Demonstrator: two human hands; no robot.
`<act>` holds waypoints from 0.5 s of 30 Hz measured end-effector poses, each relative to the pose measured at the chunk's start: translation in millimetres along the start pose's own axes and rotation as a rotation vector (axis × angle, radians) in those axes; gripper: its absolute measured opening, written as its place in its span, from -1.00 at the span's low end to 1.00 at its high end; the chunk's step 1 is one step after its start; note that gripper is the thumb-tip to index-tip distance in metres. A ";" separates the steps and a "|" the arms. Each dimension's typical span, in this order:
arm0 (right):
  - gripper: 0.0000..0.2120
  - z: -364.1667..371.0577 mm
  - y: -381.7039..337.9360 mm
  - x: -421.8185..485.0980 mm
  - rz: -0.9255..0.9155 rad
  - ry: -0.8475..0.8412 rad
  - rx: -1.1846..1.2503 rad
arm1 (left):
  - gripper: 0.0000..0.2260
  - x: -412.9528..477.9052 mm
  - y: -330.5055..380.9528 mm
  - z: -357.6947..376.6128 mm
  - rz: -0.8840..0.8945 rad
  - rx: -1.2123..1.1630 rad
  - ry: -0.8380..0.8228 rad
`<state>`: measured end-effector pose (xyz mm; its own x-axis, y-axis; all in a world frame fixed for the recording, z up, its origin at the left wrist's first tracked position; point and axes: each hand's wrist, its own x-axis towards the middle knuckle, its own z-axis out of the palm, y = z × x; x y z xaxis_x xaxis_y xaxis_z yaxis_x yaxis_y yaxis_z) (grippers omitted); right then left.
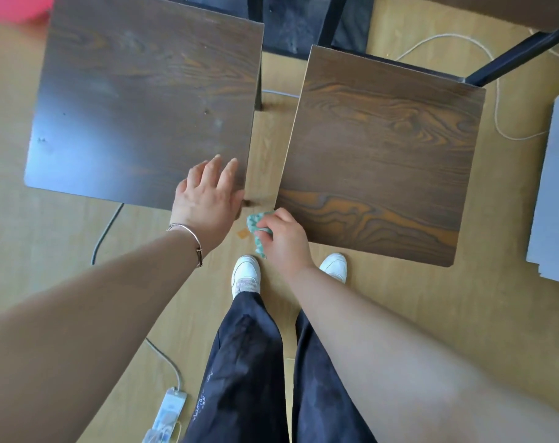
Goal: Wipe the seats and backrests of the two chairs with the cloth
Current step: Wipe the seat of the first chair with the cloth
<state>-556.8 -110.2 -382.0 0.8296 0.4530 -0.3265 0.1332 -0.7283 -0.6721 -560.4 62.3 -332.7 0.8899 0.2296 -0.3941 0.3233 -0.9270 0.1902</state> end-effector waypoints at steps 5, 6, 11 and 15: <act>-0.88 -5.8 -6.4 0.2 0.101 -0.060 0.179 | -0.50 -4.9 -7.0 -3.7 -0.017 0.020 -0.004; -0.87 -11.1 -5.1 0.4 0.135 -0.053 0.210 | -0.51 -5.7 -4.9 -5.2 -0.010 0.026 -0.008; -0.87 -63.5 18.7 8.6 0.281 0.094 0.294 | -0.51 -3.6 20.9 -11.8 0.034 0.045 -0.029; -0.87 -118.3 52.7 21.2 0.352 0.157 0.343 | -0.54 9.5 59.7 -12.6 0.070 0.052 -0.013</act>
<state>-468.0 -199.8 -345.7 0.8672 0.1090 -0.4859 -0.3321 -0.6005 -0.7274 -528.6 12.8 -313.8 0.9055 0.1597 -0.3931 0.2425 -0.9550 0.1706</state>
